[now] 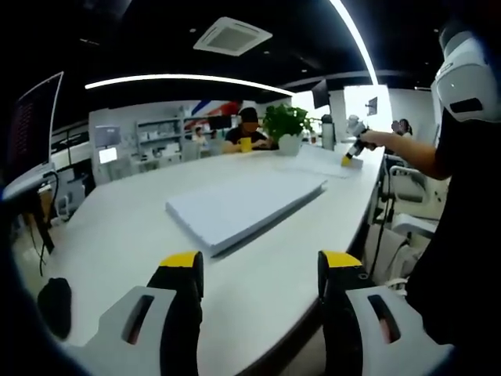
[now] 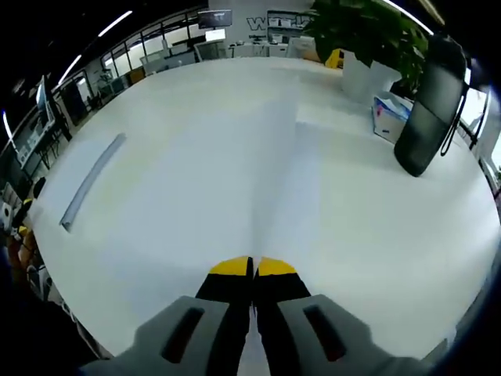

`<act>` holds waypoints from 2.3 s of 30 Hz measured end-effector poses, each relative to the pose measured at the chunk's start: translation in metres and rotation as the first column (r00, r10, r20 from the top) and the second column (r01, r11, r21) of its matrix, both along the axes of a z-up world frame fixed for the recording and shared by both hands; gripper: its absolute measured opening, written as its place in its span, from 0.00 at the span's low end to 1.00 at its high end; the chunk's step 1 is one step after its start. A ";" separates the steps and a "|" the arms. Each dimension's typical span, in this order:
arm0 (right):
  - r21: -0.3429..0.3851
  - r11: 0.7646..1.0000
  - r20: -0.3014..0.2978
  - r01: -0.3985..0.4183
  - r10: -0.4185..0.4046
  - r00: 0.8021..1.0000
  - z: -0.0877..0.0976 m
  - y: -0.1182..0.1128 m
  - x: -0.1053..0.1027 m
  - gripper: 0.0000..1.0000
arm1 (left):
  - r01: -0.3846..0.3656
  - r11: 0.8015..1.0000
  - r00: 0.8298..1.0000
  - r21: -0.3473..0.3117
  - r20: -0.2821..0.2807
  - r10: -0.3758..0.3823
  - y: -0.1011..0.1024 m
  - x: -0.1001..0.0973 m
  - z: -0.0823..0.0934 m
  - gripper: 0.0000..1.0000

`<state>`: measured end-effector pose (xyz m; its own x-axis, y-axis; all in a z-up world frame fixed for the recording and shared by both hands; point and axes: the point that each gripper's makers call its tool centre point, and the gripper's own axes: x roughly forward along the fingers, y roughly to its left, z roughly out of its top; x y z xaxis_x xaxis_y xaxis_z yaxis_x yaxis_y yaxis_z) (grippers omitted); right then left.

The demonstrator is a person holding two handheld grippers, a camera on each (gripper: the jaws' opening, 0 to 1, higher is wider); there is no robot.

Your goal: Grasp the top corner of one sheet in the document stack and pull a single sheet out from the document stack, separating that one sheet from the rest and lifting it clear until the single sheet is fully removed from the stack

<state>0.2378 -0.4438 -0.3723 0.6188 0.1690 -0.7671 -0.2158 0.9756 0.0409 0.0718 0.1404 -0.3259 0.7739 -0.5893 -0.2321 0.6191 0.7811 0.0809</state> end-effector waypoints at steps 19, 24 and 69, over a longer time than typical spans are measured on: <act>-0.154 0.988 -0.051 -0.022 0.014 0.999 -0.001 0.005 -0.001 0.02 | -0.023 1.000 1.000 0.004 -0.009 0.023 0.006 -0.004 -0.007 0.57; -0.228 0.972 -0.045 -0.060 0.051 0.998 -0.001 0.007 -0.004 0.03 | -0.029 1.000 1.000 0.005 -0.004 0.029 0.008 -0.005 -0.007 0.57; -0.295 0.938 0.436 0.183 -0.039 0.899 0.062 -0.040 -0.006 0.41 | -0.028 1.000 1.000 0.001 -0.002 0.028 0.007 -0.008 -0.009 0.56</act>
